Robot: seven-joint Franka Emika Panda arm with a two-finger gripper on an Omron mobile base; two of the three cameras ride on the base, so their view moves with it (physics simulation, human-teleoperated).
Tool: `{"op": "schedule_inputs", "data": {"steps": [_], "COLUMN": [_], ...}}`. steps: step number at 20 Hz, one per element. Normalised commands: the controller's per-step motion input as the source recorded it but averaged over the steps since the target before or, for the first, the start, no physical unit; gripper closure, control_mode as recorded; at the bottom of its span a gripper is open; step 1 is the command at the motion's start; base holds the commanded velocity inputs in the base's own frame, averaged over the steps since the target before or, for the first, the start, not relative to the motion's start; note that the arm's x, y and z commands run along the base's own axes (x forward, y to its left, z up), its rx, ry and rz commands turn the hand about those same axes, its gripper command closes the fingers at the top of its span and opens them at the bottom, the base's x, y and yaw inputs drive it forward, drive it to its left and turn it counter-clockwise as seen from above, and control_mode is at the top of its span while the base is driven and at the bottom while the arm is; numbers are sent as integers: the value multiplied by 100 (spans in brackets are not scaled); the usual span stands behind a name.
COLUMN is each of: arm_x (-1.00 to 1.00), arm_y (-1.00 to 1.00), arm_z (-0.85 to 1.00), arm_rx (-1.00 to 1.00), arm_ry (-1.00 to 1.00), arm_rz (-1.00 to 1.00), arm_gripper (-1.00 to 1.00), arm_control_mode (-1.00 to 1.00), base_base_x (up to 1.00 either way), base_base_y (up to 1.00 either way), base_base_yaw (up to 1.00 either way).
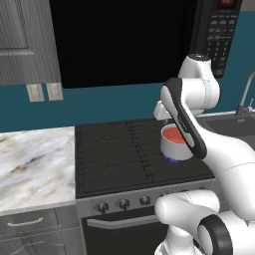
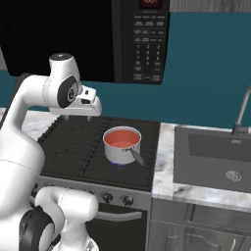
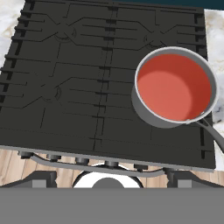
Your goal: Wait until the marinara sauce is simmered to a deep red color and then turn off the stove.
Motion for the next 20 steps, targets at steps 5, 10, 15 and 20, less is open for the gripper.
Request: {"op": "schedule_inputs", "data": {"steps": [5, 10, 15, 20], "arm_x": [0, 0, 0, 0], "arm_y": [0, 0, 0, 0], "arm_z": [0, 0, 0, 0], "arm_rx": [0, 0, 0, 0], "arm_ry": [0, 0, 0, 0], "arm_rz": [0, 0, 0, 0], "arm_gripper": [-100, -100, -100, -100], "arm_control_mode": [-100, -100, -100, -100], "base_base_x": [0, 0, 0, 0], "base_base_y": [0, 0, 0, 0], "base_base_yaw": [0, 0, 0, 0]}}
